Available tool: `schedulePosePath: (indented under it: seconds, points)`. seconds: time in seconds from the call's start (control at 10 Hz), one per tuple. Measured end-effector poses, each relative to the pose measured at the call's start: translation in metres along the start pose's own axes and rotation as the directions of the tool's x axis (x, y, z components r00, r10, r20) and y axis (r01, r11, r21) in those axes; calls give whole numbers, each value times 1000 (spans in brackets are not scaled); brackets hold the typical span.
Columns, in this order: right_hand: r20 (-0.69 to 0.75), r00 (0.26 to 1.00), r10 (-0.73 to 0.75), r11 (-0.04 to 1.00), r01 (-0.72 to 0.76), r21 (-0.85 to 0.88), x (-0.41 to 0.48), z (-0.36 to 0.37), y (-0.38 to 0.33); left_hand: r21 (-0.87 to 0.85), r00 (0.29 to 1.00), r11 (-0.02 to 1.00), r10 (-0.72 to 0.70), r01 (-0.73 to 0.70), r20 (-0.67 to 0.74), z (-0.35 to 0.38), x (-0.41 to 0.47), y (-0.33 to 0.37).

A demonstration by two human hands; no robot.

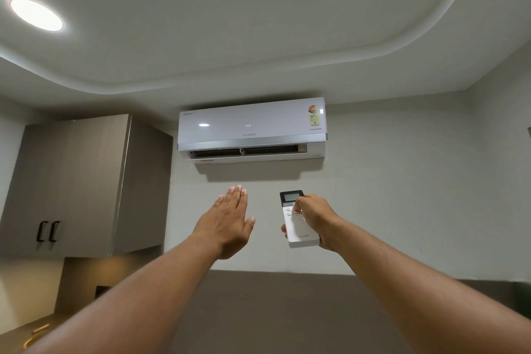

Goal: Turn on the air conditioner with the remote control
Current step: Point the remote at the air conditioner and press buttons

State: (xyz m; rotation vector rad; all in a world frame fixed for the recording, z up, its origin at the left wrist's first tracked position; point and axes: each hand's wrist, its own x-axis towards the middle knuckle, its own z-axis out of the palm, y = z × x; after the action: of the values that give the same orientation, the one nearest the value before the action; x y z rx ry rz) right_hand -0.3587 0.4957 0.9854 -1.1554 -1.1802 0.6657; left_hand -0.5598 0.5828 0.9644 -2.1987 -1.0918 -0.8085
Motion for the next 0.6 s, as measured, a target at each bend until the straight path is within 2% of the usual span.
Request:
schedulePosePath:
  seconds: [0.3,0.6]
  points:
    - [21,1000,16,999,-15,-32,1,-1,3,10,1000,1000,2,-2,2,0,1,-2]
    - [24,1000,16,1000,-16,8,1,0,4,9,1000,1000,1,-1,2,3,1,-2]
